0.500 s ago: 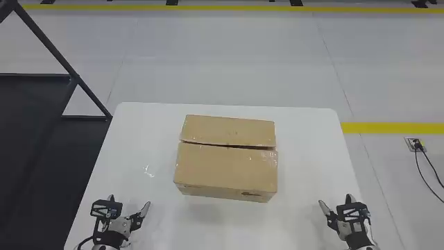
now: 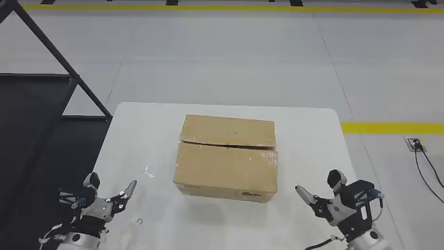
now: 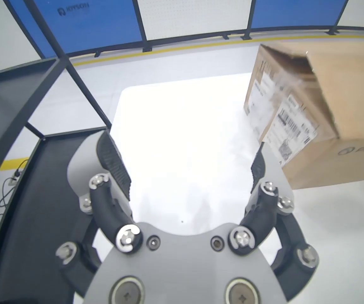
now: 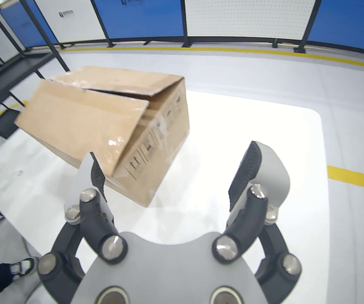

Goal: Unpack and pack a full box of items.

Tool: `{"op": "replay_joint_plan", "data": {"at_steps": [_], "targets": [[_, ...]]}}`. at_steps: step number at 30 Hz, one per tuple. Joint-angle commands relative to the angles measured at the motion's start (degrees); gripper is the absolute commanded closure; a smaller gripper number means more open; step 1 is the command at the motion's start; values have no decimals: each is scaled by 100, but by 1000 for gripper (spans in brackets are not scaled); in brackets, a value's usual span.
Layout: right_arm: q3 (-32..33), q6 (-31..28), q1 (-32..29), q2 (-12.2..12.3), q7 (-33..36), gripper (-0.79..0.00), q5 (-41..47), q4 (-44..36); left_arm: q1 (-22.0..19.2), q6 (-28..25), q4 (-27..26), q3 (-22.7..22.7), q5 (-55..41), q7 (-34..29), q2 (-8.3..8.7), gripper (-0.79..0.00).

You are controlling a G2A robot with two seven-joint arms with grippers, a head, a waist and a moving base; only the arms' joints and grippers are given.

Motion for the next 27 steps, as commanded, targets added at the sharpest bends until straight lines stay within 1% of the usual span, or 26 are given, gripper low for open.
{"op": "replay_joint_plan", "data": {"at_steps": [1,11,13,15,18,20,23,27], "targets": [[11,6,29,3,123,-785,93,-50,61,-287,-175,-80,-123,-81,12,-785],[-10,-12,28,0,111,-785,150,-46,56,-286,-162,-70,-162,-82,10,-785],[-141,-306,105,-11,133,-785,790,107,-73,-356,-43,24,-627,-171,-7,-785],[-225,-454,399,-4,439,-785,1116,307,-323,-518,40,70,-957,-382,-3,-785],[-432,-608,1002,-11,904,-785,1986,801,-644,-504,73,99,-979,-683,10,-785],[-487,-642,1434,-11,1215,-785,2539,1221,-793,-542,74,103,-1214,-814,11,-785],[-568,-777,1995,-10,1564,-785,3162,1846,-954,-726,68,17,-1624,-1040,24,-785],[-714,-1025,2556,-13,1986,-785,3947,2526,-1069,-1013,73,-84,-2097,-1270,44,-785]]}}
